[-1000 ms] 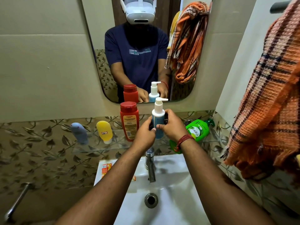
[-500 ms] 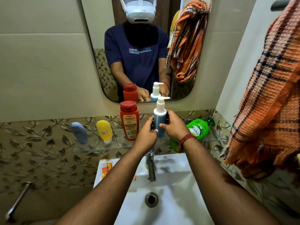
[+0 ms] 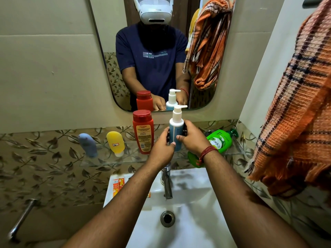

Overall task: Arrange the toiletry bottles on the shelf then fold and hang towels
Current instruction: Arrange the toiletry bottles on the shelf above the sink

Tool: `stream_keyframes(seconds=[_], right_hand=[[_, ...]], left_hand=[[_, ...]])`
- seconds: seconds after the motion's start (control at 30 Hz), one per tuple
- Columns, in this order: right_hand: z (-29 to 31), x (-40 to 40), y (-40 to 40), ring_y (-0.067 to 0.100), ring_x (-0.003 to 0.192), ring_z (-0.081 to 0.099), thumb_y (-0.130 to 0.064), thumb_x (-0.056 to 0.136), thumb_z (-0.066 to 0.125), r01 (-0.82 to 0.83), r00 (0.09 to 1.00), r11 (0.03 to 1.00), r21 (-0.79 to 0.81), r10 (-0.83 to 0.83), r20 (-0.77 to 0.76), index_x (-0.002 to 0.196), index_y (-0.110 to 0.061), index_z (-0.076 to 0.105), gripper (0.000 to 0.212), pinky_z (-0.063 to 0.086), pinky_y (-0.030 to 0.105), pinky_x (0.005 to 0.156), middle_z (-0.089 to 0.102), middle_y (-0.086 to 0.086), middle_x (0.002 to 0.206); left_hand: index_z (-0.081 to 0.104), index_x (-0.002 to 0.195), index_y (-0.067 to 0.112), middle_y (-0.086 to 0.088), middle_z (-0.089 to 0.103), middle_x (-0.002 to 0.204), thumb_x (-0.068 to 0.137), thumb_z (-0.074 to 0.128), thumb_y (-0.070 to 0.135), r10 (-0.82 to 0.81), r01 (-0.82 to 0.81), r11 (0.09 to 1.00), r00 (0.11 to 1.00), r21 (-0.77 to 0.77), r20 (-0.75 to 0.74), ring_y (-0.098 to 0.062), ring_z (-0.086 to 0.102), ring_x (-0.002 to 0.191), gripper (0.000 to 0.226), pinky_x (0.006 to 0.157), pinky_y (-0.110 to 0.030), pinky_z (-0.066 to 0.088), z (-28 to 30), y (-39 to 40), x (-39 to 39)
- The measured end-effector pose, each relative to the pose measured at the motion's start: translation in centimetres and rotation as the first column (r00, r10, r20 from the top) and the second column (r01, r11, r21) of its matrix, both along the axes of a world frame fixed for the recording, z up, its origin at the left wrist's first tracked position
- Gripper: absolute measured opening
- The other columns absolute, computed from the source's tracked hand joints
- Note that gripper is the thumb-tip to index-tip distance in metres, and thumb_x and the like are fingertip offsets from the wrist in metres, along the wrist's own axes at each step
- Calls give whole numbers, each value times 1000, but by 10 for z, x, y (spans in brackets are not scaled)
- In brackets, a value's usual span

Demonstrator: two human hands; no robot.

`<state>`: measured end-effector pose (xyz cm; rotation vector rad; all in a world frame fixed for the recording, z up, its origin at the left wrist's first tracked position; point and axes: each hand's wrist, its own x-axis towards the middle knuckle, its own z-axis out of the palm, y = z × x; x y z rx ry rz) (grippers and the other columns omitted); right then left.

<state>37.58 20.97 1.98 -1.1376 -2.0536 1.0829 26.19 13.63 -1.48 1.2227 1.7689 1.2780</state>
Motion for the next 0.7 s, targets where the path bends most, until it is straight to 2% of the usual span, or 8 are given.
stream_keyframes(seconds=[0.23, 0.5, 0.57, 0.63, 0.7], right_hand=[[0, 1, -1, 23, 132, 52, -4, 92, 65, -2, 1000, 1000, -13, 1, -10, 144, -18, 42, 58, 42, 42, 109, 54, 5, 145], [0, 2, -1, 22, 134, 50, -6, 93, 66, 1, 1000, 1000, -17, -1, 8, 145, -17, 41, 59, 41, 41, 108, 52, 5, 147], [0, 3, -1, 22, 136, 48, -6, 92, 67, -7, 1000, 999, -34, 8, 18, 145, -17, 39, 61, 39, 39, 109, 51, 5, 148], [0, 7, 1, 21, 138, 47, -7, 91, 69, 8, 1000, 1000, -29, -7, 25, 145, -17, 39, 63, 37, 36, 110, 50, 5, 149], [-1, 15, 3, 23, 135, 49, -12, 91, 69, 99, 994, 994, 48, -100, 35, 145, -16, 41, 61, 39, 36, 109, 52, 7, 147]], left_hand=[[24, 158, 28, -4, 39, 159, 100, 54, 8, 4, -4, 1000, 1000, -5, -13, -24, 46, 139, 68, 106, -41, 44, 2, -1, 1], [20, 159, 29, -5, 37, 160, 100, 54, 9, -2, 2, 1000, 1000, -15, -21, -24, 46, 140, 71, 93, -30, 41, 1, -1, 2], [16, 160, 27, -5, 33, 162, 101, 55, 9, -2, 2, 1000, 1000, -20, -8, -23, 43, 142, 73, 100, -32, 42, 1, -3, 3], [14, 161, 25, -6, 28, 164, 100, 55, 9, 26, -26, 1000, 1000, -15, -2, -24, 38, 145, 75, 114, -42, 39, 0, -8, 5], [23, 158, 22, -5, 32, 162, 100, 55, 8, 98, -92, 993, 991, 70, -88, -22, 39, 144, 68, 116, -47, 39, -5, -21, 10]])
